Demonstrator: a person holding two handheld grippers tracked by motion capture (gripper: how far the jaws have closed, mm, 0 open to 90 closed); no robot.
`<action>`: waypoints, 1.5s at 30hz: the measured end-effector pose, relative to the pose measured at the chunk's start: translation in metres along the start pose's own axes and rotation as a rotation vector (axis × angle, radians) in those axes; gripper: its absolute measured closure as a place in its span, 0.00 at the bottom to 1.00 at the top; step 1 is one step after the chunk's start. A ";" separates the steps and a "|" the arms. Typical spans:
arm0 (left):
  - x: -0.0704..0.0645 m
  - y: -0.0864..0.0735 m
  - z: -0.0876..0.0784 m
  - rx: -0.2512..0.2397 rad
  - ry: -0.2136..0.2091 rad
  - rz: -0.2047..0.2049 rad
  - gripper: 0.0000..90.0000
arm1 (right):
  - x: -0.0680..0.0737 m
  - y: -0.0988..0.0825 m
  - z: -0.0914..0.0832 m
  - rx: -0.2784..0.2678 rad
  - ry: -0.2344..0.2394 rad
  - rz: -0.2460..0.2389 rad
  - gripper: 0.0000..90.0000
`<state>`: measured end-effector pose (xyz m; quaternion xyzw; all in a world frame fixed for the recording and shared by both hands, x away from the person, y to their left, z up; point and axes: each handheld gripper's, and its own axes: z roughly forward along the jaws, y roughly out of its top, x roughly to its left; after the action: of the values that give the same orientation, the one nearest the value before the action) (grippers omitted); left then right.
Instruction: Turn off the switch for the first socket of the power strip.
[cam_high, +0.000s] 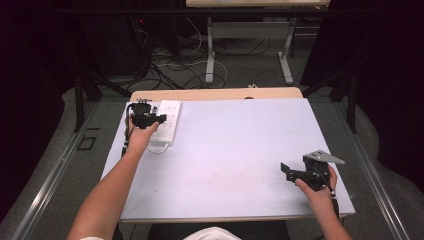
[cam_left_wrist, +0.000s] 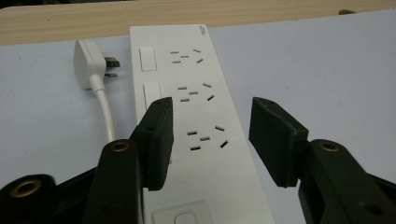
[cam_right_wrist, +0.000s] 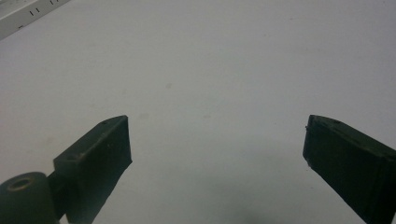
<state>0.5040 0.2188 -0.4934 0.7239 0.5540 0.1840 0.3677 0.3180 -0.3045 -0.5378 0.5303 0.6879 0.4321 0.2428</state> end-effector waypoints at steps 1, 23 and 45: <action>-0.001 0.000 -0.002 0.009 0.000 0.005 0.54 | 0.000 0.000 0.000 -0.001 0.000 -0.002 0.08; -0.027 -0.001 -0.036 -0.036 -0.073 0.075 0.42 | -0.001 0.000 -0.001 -0.004 0.000 0.008 0.08; -0.055 -0.016 -0.074 -0.049 -0.150 0.112 0.38 | 0.000 0.000 -0.002 -0.004 -0.003 0.012 0.08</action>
<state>0.4264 0.1935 -0.4481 0.7562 0.4790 0.1628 0.4149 0.3163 -0.3051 -0.5367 0.5345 0.6834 0.4342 0.2424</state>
